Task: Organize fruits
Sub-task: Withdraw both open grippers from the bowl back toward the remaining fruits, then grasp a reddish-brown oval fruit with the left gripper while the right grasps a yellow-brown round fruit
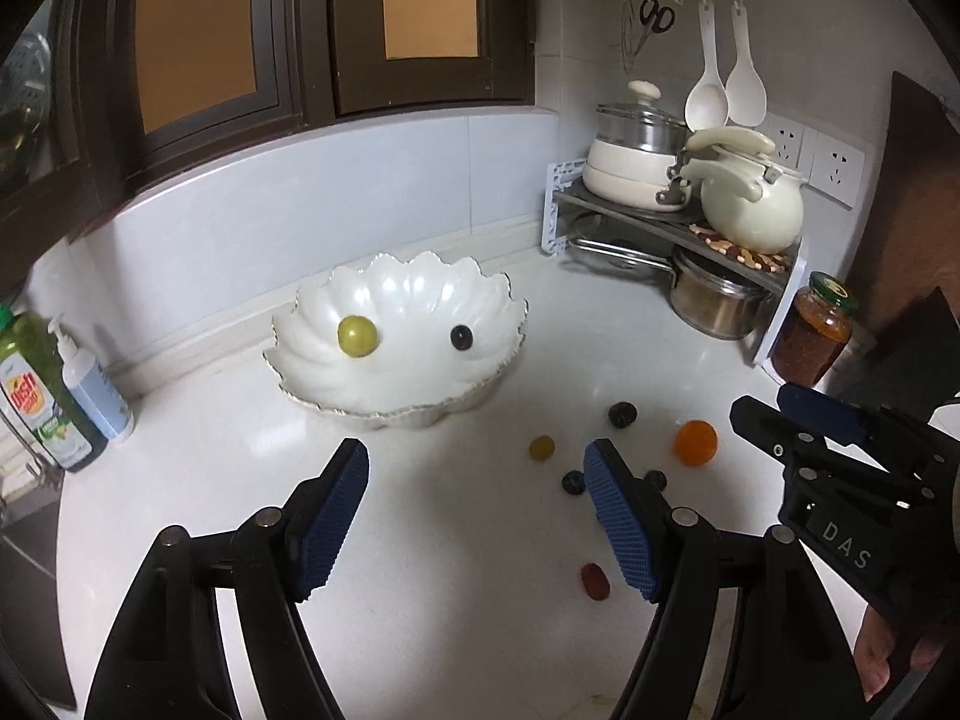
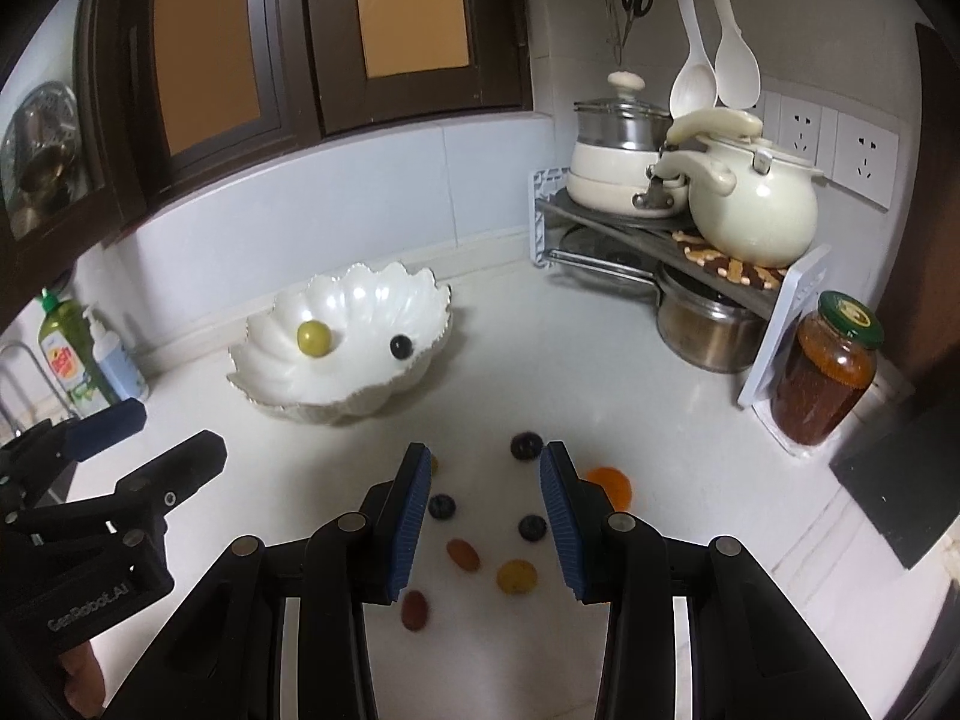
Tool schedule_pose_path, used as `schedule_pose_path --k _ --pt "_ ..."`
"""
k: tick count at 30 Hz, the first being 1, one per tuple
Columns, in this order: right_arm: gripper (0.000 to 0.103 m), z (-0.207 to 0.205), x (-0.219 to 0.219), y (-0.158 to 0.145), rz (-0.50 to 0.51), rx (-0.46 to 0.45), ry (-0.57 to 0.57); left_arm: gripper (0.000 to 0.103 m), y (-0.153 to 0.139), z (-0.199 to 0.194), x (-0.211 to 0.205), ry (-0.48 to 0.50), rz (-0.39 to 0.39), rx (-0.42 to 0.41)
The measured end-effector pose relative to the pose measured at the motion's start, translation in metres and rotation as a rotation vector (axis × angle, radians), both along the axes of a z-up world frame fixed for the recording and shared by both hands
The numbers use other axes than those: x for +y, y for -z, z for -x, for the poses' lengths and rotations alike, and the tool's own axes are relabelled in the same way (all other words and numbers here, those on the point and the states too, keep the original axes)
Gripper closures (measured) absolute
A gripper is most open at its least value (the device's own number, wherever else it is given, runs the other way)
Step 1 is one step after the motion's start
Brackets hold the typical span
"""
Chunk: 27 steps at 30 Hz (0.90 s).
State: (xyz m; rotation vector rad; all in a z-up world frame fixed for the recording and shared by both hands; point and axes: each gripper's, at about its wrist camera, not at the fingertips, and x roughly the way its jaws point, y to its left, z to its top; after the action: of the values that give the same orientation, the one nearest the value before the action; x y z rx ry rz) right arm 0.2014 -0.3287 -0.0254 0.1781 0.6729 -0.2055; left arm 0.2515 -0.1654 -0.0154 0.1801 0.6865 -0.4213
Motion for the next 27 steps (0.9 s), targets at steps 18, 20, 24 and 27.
schedule_pose_path --k 18,20,24,27 --pt "0.064 0.004 -0.02 0.057 -0.035 0.108 -0.076 0.029 0.064 0.016 -0.026 -0.038 -0.024 0.128" --pt "0.064 0.003 -0.02 0.062 -0.033 0.117 -0.089 0.029 0.073 0.018 -0.027 -0.037 -0.022 0.148" --pt "0.064 0.002 -0.022 0.073 -0.036 0.134 -0.102 0.03 0.086 0.021 -0.032 -0.036 -0.028 0.169" --pt "0.064 0.0 -0.026 0.083 -0.047 0.149 -0.104 0.03 0.095 0.024 -0.034 -0.039 -0.028 0.175"
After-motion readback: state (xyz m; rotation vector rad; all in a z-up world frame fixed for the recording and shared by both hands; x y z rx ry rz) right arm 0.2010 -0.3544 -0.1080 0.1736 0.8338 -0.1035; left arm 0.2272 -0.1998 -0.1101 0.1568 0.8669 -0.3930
